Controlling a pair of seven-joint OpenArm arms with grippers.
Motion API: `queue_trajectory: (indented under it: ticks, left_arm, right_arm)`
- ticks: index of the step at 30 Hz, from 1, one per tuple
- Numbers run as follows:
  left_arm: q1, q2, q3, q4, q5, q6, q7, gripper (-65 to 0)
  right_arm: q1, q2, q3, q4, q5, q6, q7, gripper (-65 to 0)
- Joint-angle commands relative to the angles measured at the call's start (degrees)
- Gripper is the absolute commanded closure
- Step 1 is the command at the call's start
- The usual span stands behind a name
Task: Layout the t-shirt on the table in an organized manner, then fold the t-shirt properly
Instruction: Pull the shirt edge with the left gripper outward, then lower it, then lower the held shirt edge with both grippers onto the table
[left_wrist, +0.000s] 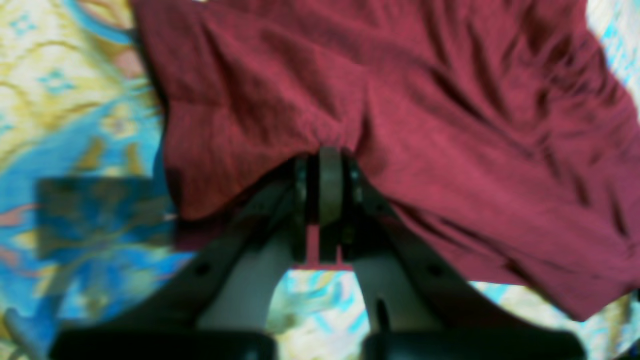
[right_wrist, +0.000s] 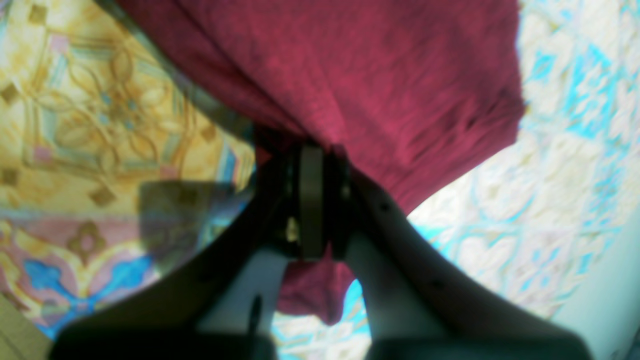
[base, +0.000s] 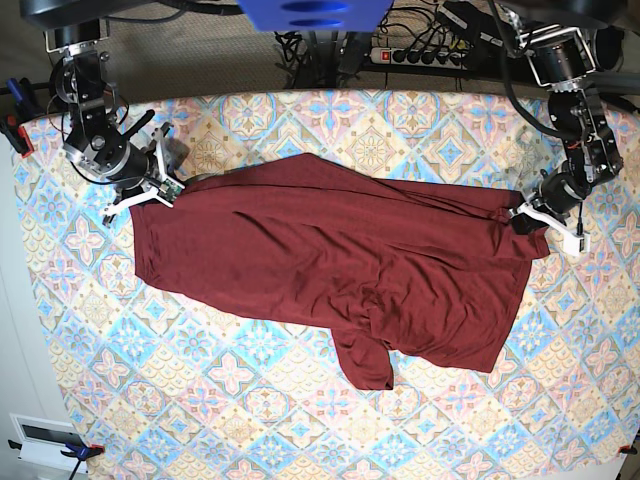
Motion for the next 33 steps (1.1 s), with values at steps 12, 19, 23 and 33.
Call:
queue_trajectory:
  ticks: [12, 19, 23, 33]
  left_arm:
    - [0.07, -4.73, 0.59, 0.83, -0.66, -0.42, -0.81, -23.1]
    - [0.07, -4.38, 0.59, 0.83, -0.84, -0.68, -0.28, -27.9]
    - [-0.02, -4.56, 0.33, 1.27, -2.42, -0.77, 1.83, -27.9]
    - [0.07, -4.73, 0.42, 1.10, -4.18, -0.77, 1.91, -27.9]
  right_arm:
    - [0.50, 0.95, 2.48, -2.60, 0.26, -0.32, 0.64, -11.8]
    - [0.15, 0.95, 3.27, -0.67, 0.26, -0.32, 0.64, -14.0]
    - [-0.55, 0.95, 6.00, 1.79, 0.26, -0.32, 0.64, -14.0]
    - [-1.69, 1.03, 6.35, 0.74, 0.26, -0.32, 0.64, -14.0]
